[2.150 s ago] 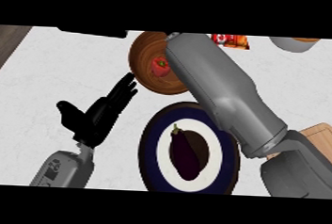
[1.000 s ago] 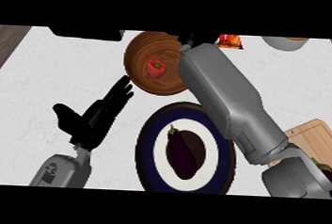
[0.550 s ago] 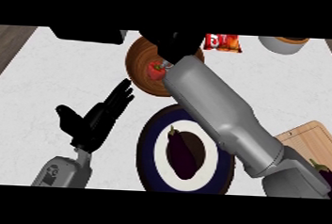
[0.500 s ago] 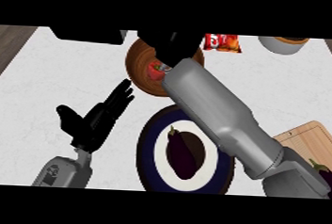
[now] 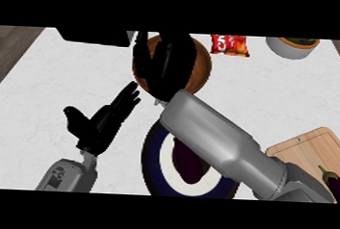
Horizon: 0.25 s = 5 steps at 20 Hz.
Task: Pick the bell pepper from the plate and place it in the bowl
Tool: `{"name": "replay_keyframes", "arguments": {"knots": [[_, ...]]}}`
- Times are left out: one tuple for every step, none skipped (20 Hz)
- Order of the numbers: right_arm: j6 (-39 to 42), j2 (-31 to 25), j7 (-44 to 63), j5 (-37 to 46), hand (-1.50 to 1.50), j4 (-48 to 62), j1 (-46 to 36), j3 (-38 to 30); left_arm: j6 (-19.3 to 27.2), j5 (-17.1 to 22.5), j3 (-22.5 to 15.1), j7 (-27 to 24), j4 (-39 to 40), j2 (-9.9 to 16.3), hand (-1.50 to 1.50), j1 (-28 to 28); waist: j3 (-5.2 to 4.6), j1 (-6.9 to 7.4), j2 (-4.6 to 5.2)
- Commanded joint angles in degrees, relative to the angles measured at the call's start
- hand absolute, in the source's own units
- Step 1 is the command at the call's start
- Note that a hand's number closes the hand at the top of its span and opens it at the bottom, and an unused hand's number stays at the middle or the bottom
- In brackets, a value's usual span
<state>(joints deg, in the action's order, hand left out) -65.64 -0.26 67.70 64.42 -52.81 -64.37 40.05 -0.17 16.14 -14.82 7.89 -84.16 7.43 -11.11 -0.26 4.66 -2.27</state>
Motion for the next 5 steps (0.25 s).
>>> {"name": "replay_keyframes", "arguments": {"knots": [[-1.24,0.25,7.16,0.59,1.5,-4.32,3.98,3.57,-0.89,0.17,-0.46,0.17,0.48,0.25,0.0,0.54,0.0,1.15,-0.03],[-0.23,0.25,7.49,0.23,1.5,-4.65,4.98,4.41,-0.15,-0.21,-0.24,-0.08,0.48,-0.31,0.0,-0.79,-0.02,1.07,0.12],[-1.07,0.25,7.49,0.1,1.5,-5.24,7.25,5.31,-0.61,0.34,-0.05,0.27,0.18,0.06,0.0,-0.27,0.04,1.62,0.17],[-0.92,0.25,7.69,-0.87,1.5,-6.05,8.46,6.59,-0.69,0.35,-0.28,0.54,0.27,-0.33,0.0,-1.28,0.04,2.37,0.69],[-1.15,0.25,8.04,-1.55,1.5,-6.9,10.03,7.57,-0.85,-0.01,-0.63,0.18,0.23,-0.31,0.0,-1.32,0.06,2.91,0.88]]}}
